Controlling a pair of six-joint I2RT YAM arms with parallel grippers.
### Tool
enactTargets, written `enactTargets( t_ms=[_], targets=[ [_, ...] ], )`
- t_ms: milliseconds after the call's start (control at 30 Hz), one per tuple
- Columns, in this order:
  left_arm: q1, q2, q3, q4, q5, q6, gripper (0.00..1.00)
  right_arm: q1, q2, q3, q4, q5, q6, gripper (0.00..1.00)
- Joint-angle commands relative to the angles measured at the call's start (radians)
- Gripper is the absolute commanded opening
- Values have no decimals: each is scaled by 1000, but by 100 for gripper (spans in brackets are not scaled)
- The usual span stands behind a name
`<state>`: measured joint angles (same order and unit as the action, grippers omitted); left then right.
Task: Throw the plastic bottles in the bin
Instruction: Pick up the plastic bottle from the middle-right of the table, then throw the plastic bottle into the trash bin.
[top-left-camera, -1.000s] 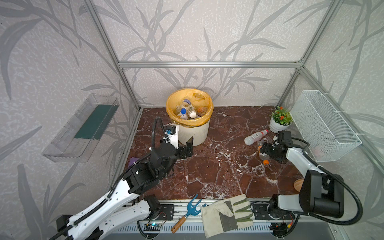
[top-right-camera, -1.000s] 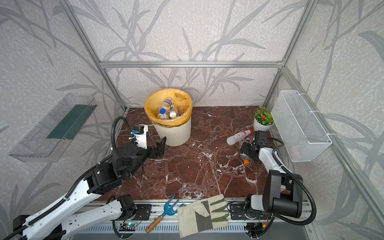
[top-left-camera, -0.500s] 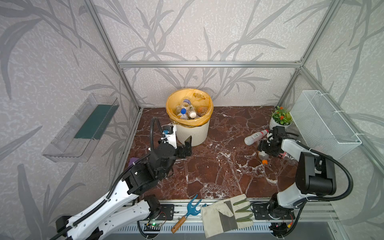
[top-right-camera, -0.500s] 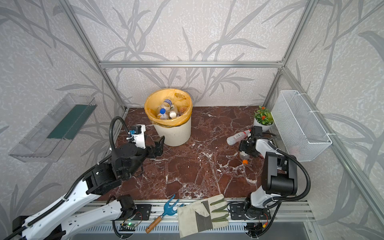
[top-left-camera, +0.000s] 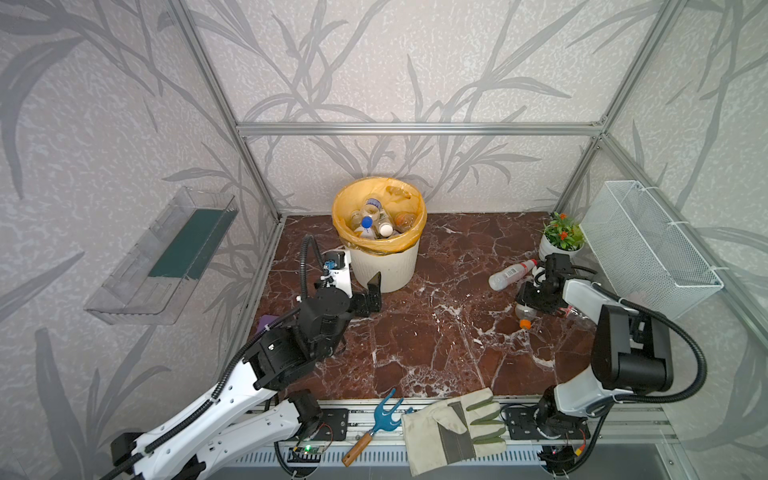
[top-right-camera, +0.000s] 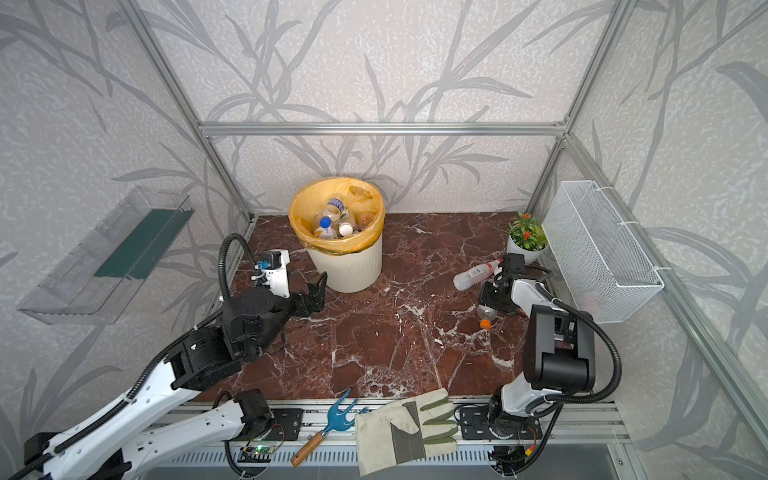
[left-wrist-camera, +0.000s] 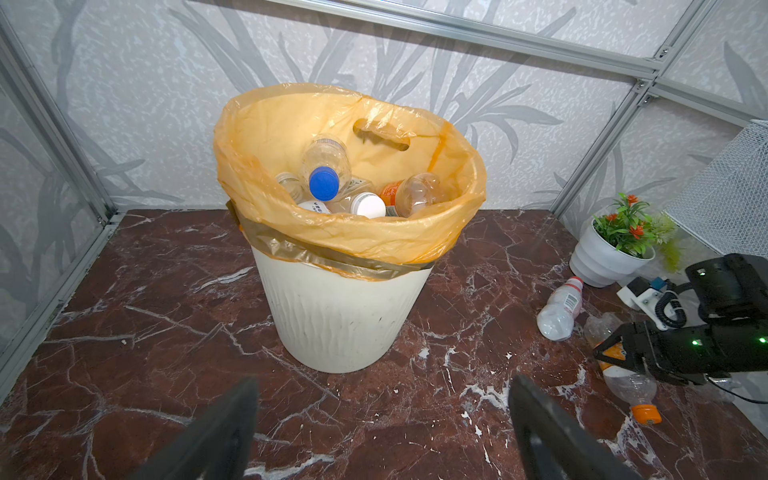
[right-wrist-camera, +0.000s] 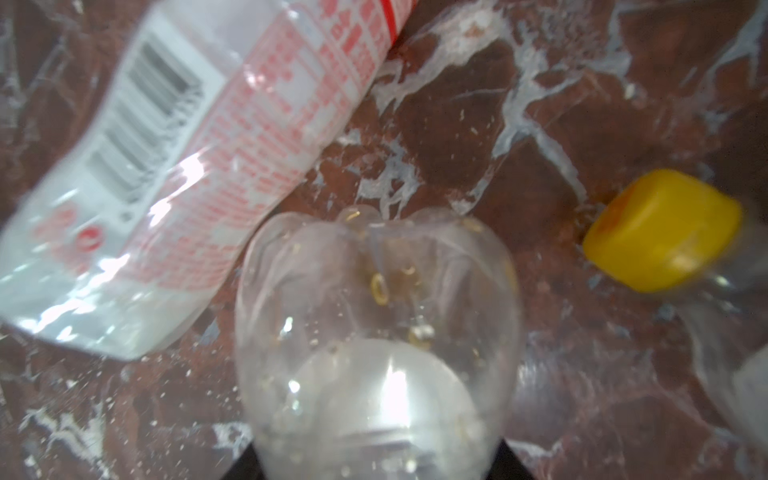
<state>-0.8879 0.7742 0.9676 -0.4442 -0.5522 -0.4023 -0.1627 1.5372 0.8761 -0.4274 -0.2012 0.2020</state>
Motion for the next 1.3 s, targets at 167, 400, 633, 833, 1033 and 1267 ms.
enactTargets(
  t_ms=[167, 400, 633, 833, 1033, 1267],
  targets=[
    [4, -26, -2, -28, -94, -49, 93, 26, -448, -46, -84, -173, 112, 48],
    [18, -42, -28, -90, -195, -170, 93, 169, -690, 7, -6, -258, 308, 50],
    [30, -64, -43, -135, -199, -225, 94, 455, -523, 237, 121, -129, 342, 49],
    [45, -77, -33, -222, -215, -267, 94, 665, -181, 602, 214, -90, 312, 49],
    [65, -95, -40, -245, -182, -270, 93, 757, 342, 1291, -43, -157, 260, 67],
    [73, -107, -2, -300, -154, -250, 94, 716, 486, 1678, -359, -107, 167, 98]
  ],
)
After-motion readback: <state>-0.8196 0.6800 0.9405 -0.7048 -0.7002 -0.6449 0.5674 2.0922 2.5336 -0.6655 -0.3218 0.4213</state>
